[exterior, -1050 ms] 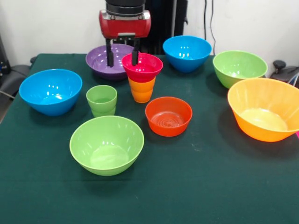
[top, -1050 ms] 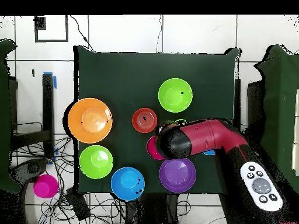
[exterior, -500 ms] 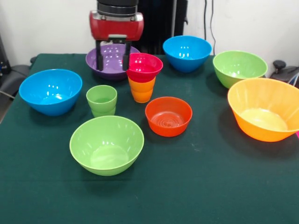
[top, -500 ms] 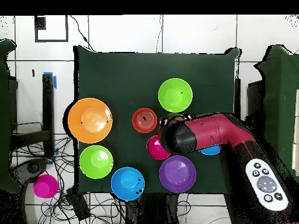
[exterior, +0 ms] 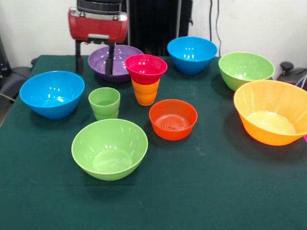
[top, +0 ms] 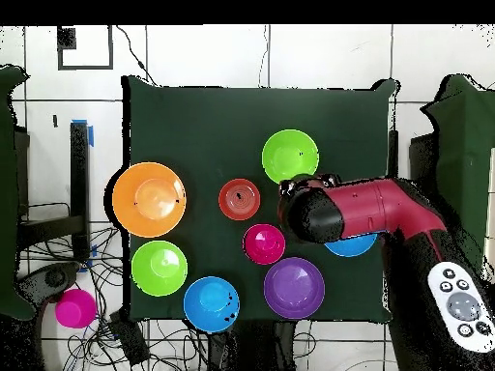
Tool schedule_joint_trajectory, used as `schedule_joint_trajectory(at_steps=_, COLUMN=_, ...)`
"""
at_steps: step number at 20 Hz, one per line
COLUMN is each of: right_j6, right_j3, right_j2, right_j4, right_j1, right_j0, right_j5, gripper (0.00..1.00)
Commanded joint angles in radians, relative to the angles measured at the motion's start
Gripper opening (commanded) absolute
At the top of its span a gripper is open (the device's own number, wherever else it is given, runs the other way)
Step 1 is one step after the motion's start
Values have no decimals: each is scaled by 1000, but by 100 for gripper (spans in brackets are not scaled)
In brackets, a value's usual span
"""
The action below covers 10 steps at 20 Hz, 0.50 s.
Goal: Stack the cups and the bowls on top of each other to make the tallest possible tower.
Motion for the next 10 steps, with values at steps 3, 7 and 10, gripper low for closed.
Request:
schedule_joint_trajectory(at_steps=3, right_j6=-297, right_j3=-57, right_j2=82, right_j4=-67, right_j1=122, right_j0=-49, right_j5=49, gripper=100)
schedule_joint_trajectory(at_steps=7, right_j6=-277, right_j3=-12, right_j2=95, right_j4=-101, right_j1=138, right_j0=-51, right_j5=-2, gripper=100)
schedule_joint_trajectory(at_steps=10, right_j6=-260, right_j3=-2, right_j2=89, right_j4=-129, right_j1=165, right_j0=-53, right_j5=-21, gripper=100)
